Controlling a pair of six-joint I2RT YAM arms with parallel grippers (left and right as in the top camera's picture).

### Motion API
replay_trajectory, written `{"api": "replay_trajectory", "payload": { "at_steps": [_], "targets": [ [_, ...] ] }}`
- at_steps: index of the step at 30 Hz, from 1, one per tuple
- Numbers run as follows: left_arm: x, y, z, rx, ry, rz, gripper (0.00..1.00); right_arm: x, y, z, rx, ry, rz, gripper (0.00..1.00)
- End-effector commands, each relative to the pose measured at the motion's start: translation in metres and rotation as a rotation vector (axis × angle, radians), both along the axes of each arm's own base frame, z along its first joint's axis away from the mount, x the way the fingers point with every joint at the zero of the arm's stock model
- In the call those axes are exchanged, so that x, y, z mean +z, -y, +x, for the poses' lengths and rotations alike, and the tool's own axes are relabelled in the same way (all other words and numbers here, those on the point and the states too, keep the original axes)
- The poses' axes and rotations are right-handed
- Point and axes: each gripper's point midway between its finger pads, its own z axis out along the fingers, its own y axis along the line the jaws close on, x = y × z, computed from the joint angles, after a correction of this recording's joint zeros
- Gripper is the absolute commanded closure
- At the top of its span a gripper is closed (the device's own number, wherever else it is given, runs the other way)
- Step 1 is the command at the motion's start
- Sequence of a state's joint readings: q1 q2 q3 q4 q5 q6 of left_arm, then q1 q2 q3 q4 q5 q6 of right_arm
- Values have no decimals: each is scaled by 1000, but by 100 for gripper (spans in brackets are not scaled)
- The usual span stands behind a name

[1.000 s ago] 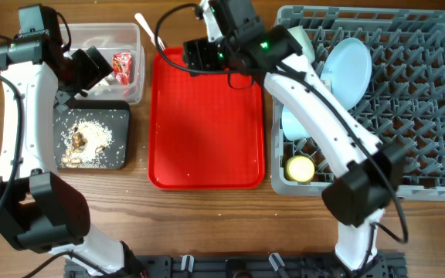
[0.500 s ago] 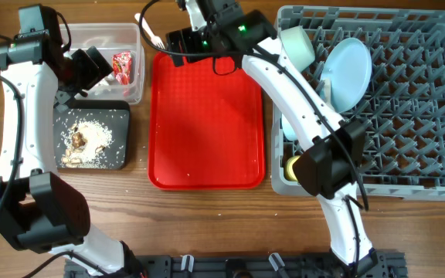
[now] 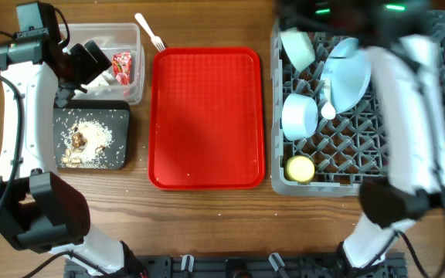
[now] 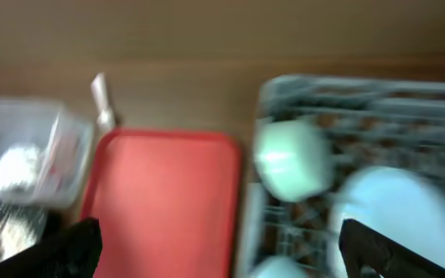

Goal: Sort waste into correct bins and load items into the dishwasher rack

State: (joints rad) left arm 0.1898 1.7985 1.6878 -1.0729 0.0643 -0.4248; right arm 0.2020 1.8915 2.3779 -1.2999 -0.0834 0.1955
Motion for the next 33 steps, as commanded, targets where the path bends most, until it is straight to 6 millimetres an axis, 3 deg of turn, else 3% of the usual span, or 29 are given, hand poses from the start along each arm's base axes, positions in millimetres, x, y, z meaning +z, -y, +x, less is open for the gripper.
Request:
{"api": "replay_trajectory", "payload": {
  "at_steps": [1,5,8,12,17,21,26,29,33],
  "targets": [
    [12,5,4,-34,37,9,0,16,56,-11,-114,16,-33,0],
    [29,35,18,-141,98,13,1,6,82,-18,-154,-35,-50,0],
    [58,59,32,-157,167,90,1,2,85,-20,-160,-55,-52,0],
    [102,113,53,-223,305,179,1,1,85,-20,-159,-58,-51,0],
    [113,159,79,-258,381,270,1,-4,85,-27,-159,-93,-55,0],
    [83,185,111,-275,348,261,1,-9,84,-34,-156,-130,-54,0],
    [11,196,146,-291,233,275,1,-14,82,-41,-147,-165,-46,0],
    [-29,189,155,-248,178,343,1,-16,82,-44,-147,-178,-48,0],
    [-55,171,160,-158,145,443,1,-17,82,-46,-146,-187,-49,0]
  ]
}}
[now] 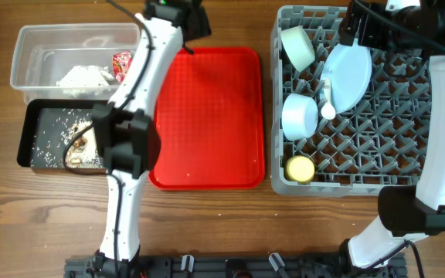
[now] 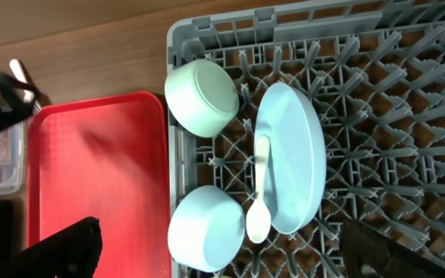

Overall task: Sort waste into correct bins and load items into the dishwasher rack
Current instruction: 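Reach the left gripper to the fork beside the bin and grasp it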

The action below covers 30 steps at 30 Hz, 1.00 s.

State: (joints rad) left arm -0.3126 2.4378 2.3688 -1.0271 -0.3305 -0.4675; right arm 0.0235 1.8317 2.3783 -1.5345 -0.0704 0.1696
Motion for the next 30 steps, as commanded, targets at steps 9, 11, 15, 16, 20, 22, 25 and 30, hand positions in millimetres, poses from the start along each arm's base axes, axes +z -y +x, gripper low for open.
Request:
{"api": "replay_trajectory", "payload": {
  "at_steps": [9,11,15,16,20,22,25,30],
  "targets": [
    [-27,-22,23,248,108,31,1,-6,-3,2,19,-18,-2,0],
    [-36,-22,27,294,123,1,1,-6,-2,2,21,-17,-7,0],
    [-50,-25,28,334,120,-14,10,-6,-2,2,37,-16,-17,0],
    [-56,-25,29,335,117,-10,11,-6,-2,2,37,-16,-17,0],
    [-61,-30,33,351,139,17,14,-6,-2,1,38,-17,-17,0],
    [-60,-33,36,358,153,20,16,-6,-2,1,38,-18,-17,0],
    [-62,-36,40,366,165,14,16,-6,-2,1,38,-19,-18,0],
    [-76,-53,42,391,146,26,17,-6,-2,2,38,-15,-18,0]
  ]
}}
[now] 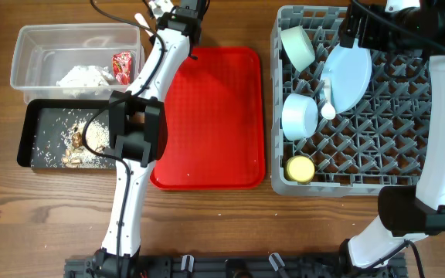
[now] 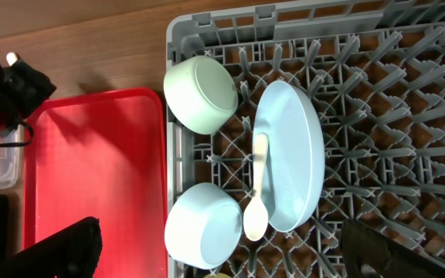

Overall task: Sort waste into correct bins and load items into the dishwasher rack
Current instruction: 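Reach the left gripper to the fork beside the bin and grasp it, then carry the fork onto the red tray and open the left gripper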

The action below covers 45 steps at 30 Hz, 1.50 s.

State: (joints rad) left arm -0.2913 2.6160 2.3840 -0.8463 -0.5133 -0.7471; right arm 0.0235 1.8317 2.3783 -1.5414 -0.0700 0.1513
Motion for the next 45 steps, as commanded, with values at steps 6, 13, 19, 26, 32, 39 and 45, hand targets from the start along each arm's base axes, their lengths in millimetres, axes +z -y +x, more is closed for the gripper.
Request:
{"api": "replay_trajectory", "payload": {
  "at_steps": [6,13,19,26,32,39,45],
  "targets": [
    [-11,-41,7,89,4,23,17,-4,-2,5,23,-1,-7,0],
    [-14,-43,6,91,-5,22,17,-3,-2,7,23,7,-7,0],
    [-18,-37,5,73,-15,-5,21,-2,-2,7,23,9,-7,0],
    [-42,-34,1,64,-60,-7,25,-2,-2,7,23,9,-8,0],
    [-56,-34,-2,64,-84,-1,26,-3,-1,7,19,9,-14,0],
    [-55,-34,1,64,-69,-6,52,-2,-1,8,19,16,-13,0],
    [-55,-33,1,63,-69,-5,62,-2,-1,9,20,16,-13,0]
  ]
}}
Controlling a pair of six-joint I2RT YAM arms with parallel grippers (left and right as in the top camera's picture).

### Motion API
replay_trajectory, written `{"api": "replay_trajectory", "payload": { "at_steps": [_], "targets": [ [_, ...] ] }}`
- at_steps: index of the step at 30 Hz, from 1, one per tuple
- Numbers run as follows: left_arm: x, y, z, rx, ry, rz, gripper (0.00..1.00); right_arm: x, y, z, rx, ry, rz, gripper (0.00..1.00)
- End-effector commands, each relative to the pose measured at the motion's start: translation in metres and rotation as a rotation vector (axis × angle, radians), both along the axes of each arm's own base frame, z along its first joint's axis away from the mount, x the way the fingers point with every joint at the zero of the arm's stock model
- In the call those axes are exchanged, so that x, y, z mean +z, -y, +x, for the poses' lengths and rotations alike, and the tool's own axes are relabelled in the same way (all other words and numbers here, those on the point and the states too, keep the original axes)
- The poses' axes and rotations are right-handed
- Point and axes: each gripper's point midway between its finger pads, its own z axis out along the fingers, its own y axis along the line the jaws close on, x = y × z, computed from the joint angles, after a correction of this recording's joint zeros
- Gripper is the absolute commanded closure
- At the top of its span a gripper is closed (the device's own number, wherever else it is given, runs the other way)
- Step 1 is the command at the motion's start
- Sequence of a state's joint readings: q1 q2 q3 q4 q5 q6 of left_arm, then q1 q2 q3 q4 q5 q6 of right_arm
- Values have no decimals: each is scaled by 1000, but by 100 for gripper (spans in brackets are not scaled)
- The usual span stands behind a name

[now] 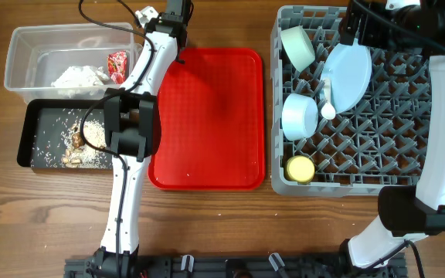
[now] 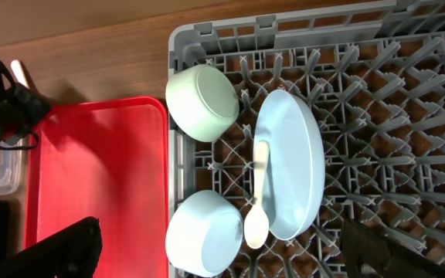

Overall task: Sort waste into correct bins and load items into the dishwasher rack
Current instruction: 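Carry the fork onto the red tray and open the left gripper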

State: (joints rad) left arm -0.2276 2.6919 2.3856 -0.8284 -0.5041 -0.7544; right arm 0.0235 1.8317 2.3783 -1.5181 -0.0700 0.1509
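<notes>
A white plastic fork (image 1: 143,14) lies on the wood behind the red tray (image 1: 207,116); only its handle end shows. My left gripper (image 1: 167,17) is down on the rest of it, its jaws hidden. In the right wrist view the fork handle (image 2: 18,74) sticks out beside that black gripper. The grey dishwasher rack (image 1: 408,147) holds a pale green bowl (image 2: 202,102), a blue plate (image 2: 296,166), a blue bowl (image 2: 205,243), a white spoon (image 2: 258,202) and a yellow cup (image 1: 300,167). High above the rack my right gripper (image 2: 226,255) is open, nothing between its fingers.
A clear bin (image 1: 22,46) at the back left holds white tissue (image 1: 76,76) and a red wrapper (image 1: 117,65). In front of it a black tray (image 1: 41,150) carries rice and food scraps. The left arm stretches from the front edge over the tray's left side.
My left gripper has shifted a little to the left at the fork behind the red tray. The clear bin sits slightly further left. The right arm and the rack's contents are unchanged.
My left gripper was at the clear bin while the right arm swung over the rack. Then the left arm reached to the tray's back edge by the fork, and the right gripper hung still, open above the rack. The left gripper has stayed at the fork since.
</notes>
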Motion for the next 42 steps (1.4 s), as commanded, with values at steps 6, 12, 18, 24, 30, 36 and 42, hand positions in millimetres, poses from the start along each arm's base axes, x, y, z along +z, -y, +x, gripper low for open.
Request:
{"api": "replay_trajectory", "payload": {
  "at_steps": [6,12,18,24,30,36,42],
  "targets": [
    [-12,4,-1,-2,-14,-8,63,-5,-1,3,18,-10,-13,0],
    [-3,5,0,-43,-19,12,68,-5,-1,4,18,-6,-13,0],
    [8,6,2,-65,-11,22,75,-5,-1,4,17,-6,-12,0],
    [11,7,2,-68,-10,21,83,-5,-2,4,21,-6,-13,0],
    [24,9,4,-74,11,19,87,-5,-2,4,21,-6,-13,0],
    [43,10,6,-111,24,39,87,-5,-2,4,21,-7,-12,0],
    [63,12,7,-128,50,43,87,-5,-2,3,20,-9,-12,0]
  ]
}}
